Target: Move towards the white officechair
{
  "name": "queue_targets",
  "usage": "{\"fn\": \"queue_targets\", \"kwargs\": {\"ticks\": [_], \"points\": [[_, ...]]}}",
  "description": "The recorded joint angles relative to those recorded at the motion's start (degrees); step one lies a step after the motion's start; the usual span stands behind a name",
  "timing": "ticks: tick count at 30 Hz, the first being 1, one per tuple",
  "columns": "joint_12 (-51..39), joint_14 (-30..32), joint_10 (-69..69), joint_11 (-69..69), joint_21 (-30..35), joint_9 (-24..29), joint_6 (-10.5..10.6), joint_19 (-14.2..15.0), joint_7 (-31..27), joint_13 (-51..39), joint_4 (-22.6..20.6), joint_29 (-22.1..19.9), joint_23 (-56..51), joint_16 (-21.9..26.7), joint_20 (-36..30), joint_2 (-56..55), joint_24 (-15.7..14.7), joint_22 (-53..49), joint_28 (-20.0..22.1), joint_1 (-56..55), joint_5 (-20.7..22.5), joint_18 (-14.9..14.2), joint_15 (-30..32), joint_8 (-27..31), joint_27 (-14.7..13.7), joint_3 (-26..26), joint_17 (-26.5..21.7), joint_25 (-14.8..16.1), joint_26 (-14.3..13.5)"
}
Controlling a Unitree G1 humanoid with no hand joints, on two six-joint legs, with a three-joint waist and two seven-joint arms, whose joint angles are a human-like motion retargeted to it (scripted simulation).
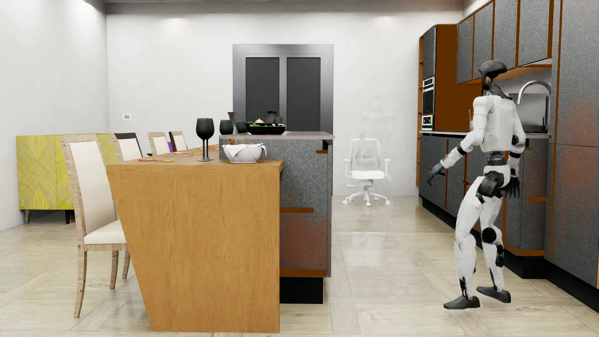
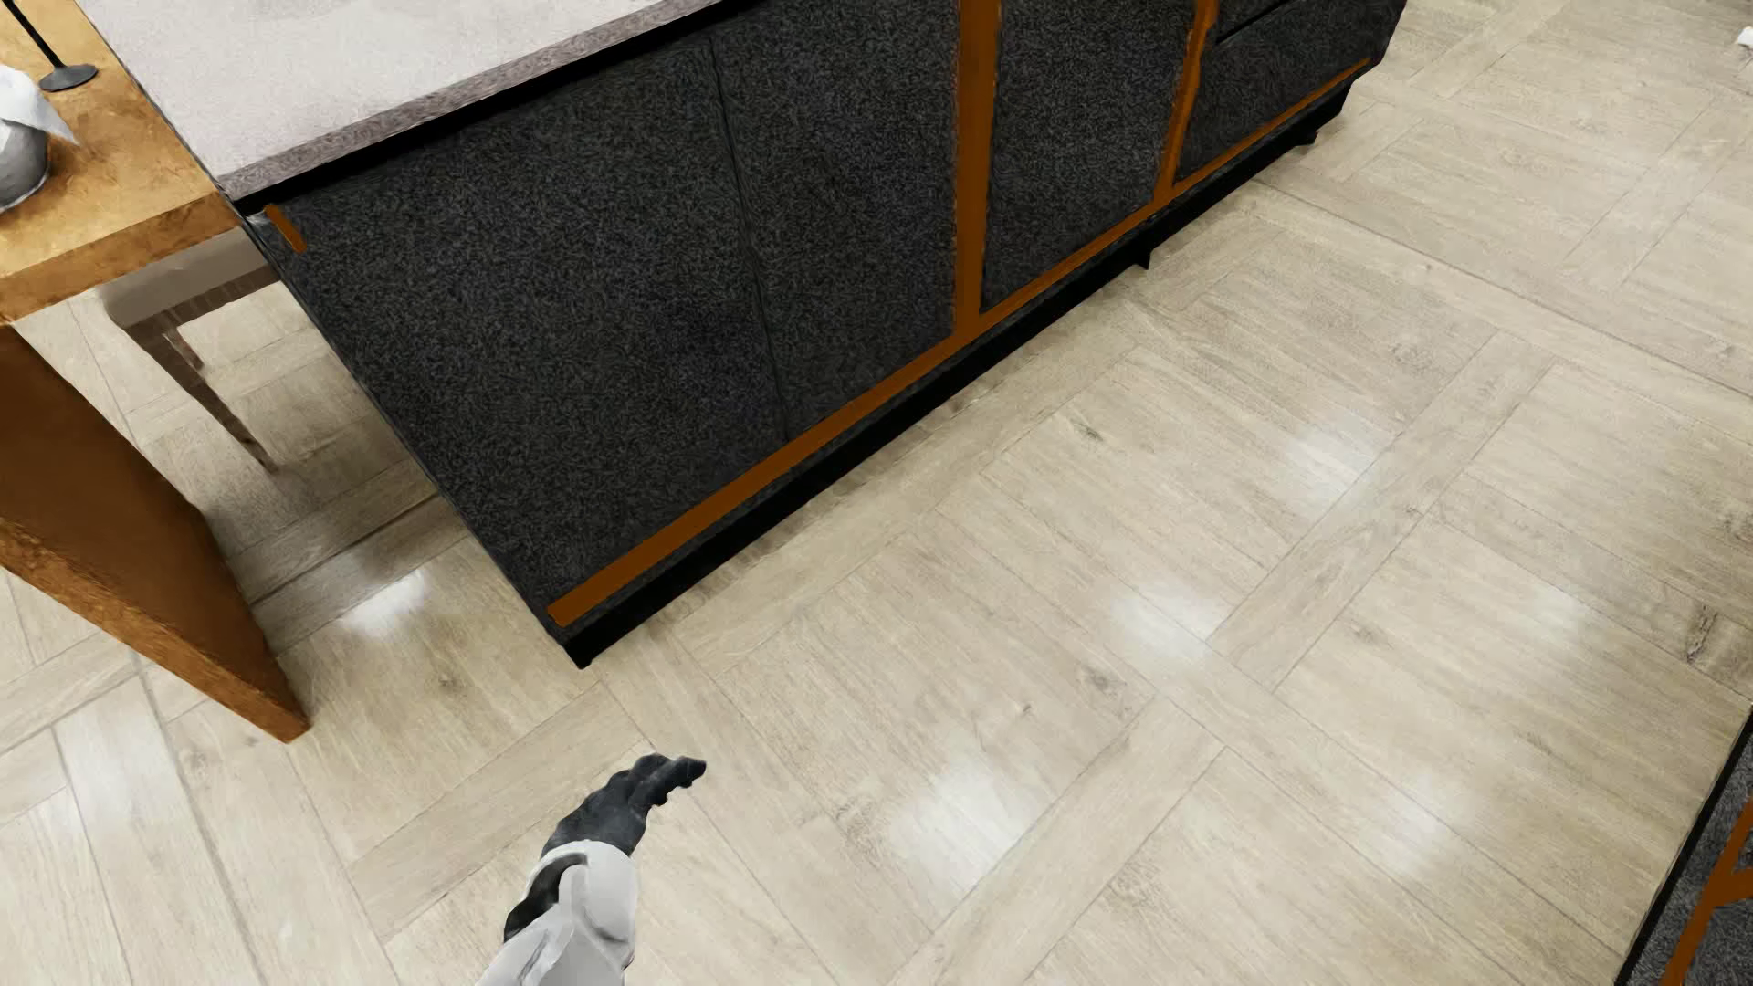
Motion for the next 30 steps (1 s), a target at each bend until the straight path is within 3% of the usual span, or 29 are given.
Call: {"fn": "queue_targets", "kwargs": {"ticks": [2, 4, 5, 7, 10, 13, 17, 20, 22, 25, 30], "points": [[0.91, 0.65, -0.09, 0.22, 0.08, 0.24, 0.27, -0.39, 0.47, -1.94, 0.63, -0.66, 0.14, -2.68, -3.11, -0.36, 1.67, 8.70, -0.31, 0.06, 0.63, 0.25, 0.14, 0.70, -1.37, -0.11, 2.74, -1.60, 3.56], [3.00, 0.57, 1.68, 0.58, 0.82, 0.51, 0.59, -0.81, 0.66, -5.51, 2.49, -0.24, 0.43, -3.56, -4.41, -0.96, -0.48, 17.23, -3.02, -0.55, 1.69, 0.15, 0.26, 1.33, -2.50, -0.23, 4.74, -4.09, 6.35], [4.57, 0.44, 2.55, 0.76, 1.48, 0.60, 0.77, -0.94, 0.76, -6.95, 3.40, 0.38, -0.13, -2.64, -5.83, -1.33, -0.53, 19.98, -4.67, -0.89, 2.20, 0.02, 0.29, 1.59, -3.20, -0.19, 5.36, -5.19, 6.52], [8.50, 0.44, 3.03, 0.81, 2.99, 0.62, 1.06, -1.04, 0.80, -7.35, 4.28, 0.28, -0.86, 0.21, -8.40, -1.88, -0.61, 22.36, -5.48, -1.42, 2.82, -0.20, 0.34, 1.70, -7.78, 0.07, 5.18, -7.80, 5.01], [14.27, 1.21, 1.30, 0.09, 2.41, 0.37, 1.11, -1.31, -0.30, -7.86, 3.14, -0.56, -2.64, 2.18, -5.09, -1.86, -5.81, 21.61, -2.26, -2.07, 2.55, -0.25, 0.52, 0.40, -10.73, 0.67, 4.58, -8.88, 4.12], [14.21, 1.95, 0.25, -0.81, 1.74, 0.09, 0.71, -1.69, -3.41, -8.39, 1.14, 0.12, -2.04, 3.18, -3.41, -1.01, -7.61, 21.78, 4.76, -3.51, 1.46, -0.16, 0.53, -2.64, -9.03, 1.36, 3.34, -8.05, 3.77], [10.50, 2.35, 0.94, -0.78, 2.44, -0.09, 0.12, -2.04, -9.16, -9.75, -1.19, -1.13, 0.91, 3.04, -4.88, 0.20, -6.54, 17.33, 8.82, -6.43, -0.12, -0.17, -0.61, -7.97, -6.53, 1.78, 1.44, -10.70, 1.51], [8.64, 2.51, 0.67, -0.69, 2.49, -0.18, -0.33, -1.80, -12.43, -11.46, -2.82, 1.40, 1.76, 0.79, -4.36, 1.45, -6.90, 12.10, 7.89, -7.25, -0.92, -0.41, -2.00, -11.24, -4.18, 1.83, 1.92, -9.64, -0.33], [7.52, 2.72, 0.61, -0.35, 3.78, -0.22, -0.71, -1.83, -13.90, -11.46, -3.58, 2.22, 1.73, 0.07, -5.59, 2.11, -5.58, 10.03, 5.73, -7.39, -1.31, -0.64, -3.19, -12.61, -4.71, 1.84, 1.89, -10.13, -1.08], [6.90, 3.03, 0.92, -0.22, 5.53, -0.37, -1.36, -2.17, -15.04, -12.07, -3.90, 3.06, 0.06, -0.02, -7.16, 2.95, -0.96, 9.96, 7.79, -7.37, -1.36, -1.10, -4.76, -13.51, -5.41, 1.65, 2.35, -11.28, -0.90], [7.11, 3.76, 1.01, -0.51, 4.95, -0.86, -2.51, -3.08, -15.40, -9.94, -3.06, 5.68, -4.66, 0.12, -5.31, 2.93, -0.86, 11.78, 11.44, -7.59, -0.28, -3.06, -7.00, -13.02, -6.04, 1.03, 3.28, -9.97, -0.39]]}}
